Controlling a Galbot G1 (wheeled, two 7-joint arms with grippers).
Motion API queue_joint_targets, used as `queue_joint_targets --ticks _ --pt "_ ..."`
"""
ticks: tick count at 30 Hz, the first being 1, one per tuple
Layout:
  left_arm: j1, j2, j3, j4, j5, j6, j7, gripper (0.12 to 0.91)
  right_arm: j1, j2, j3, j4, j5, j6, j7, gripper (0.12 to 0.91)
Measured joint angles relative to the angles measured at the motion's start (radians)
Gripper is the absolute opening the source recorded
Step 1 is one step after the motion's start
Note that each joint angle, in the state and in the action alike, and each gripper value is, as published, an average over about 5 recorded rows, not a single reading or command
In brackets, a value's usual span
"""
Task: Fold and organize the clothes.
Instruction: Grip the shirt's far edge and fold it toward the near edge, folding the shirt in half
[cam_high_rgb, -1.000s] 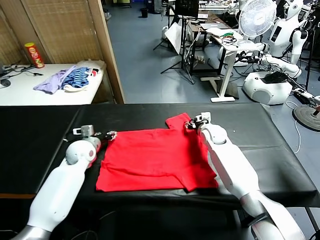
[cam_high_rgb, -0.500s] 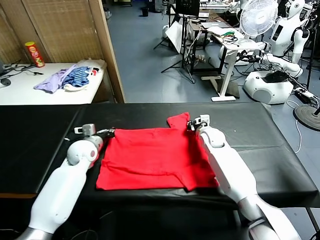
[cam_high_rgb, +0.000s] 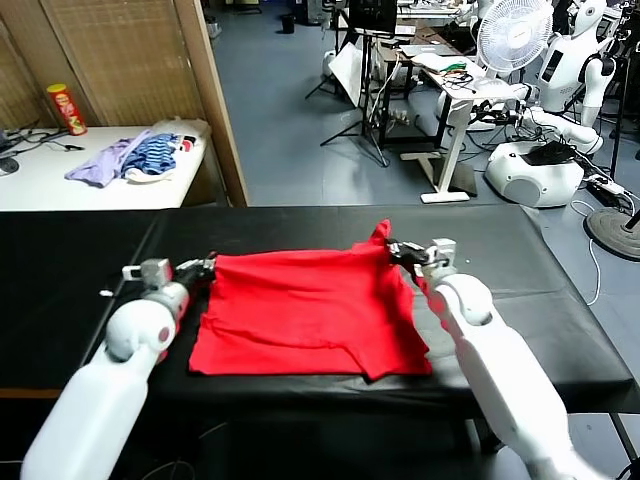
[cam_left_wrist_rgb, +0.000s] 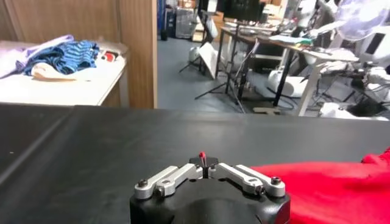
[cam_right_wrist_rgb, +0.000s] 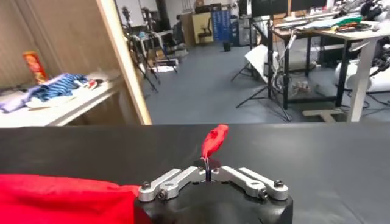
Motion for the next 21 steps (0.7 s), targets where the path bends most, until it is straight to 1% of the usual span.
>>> queue_joint_targets --ticks 3,7,11,14,17,21 --pt "0.067 0.01 -0.034 -0.062 0.015 0.001 0.001 0.127 -0.042 -0.03 0.013 0.07 0.029 -0.062 0.037 0.123" --pt "0.157 0.015 -0.083 -0.13 0.034 0.0 0.009 0.127 -0.104 -0.06 0.029 0.166 0.04 -0.134 0.083 0.123" --pt "0.245 0.016 -0.13 -0.188 0.048 0.0 0.024 0.127 -0.173 -0.079 0.044 0.254 0.014 -0.15 0.11 0.123" --pt "0.308 0.011 -0.154 -0.225 0.069 0.003 0.039 0.127 -0.228 -0.088 0.054 0.305 -0.029 -0.15 0.116 0.123" --pt "0.358 0.004 -0.166 -0.25 0.099 0.012 0.049 0.127 -0.283 -0.091 0.067 0.341 -0.064 -0.15 0.113 0.123" --pt "0.406 -0.008 -0.171 -0.267 0.143 0.022 0.06 0.127 -0.352 -0.09 0.091 0.372 -0.087 -0.15 0.091 0.134"
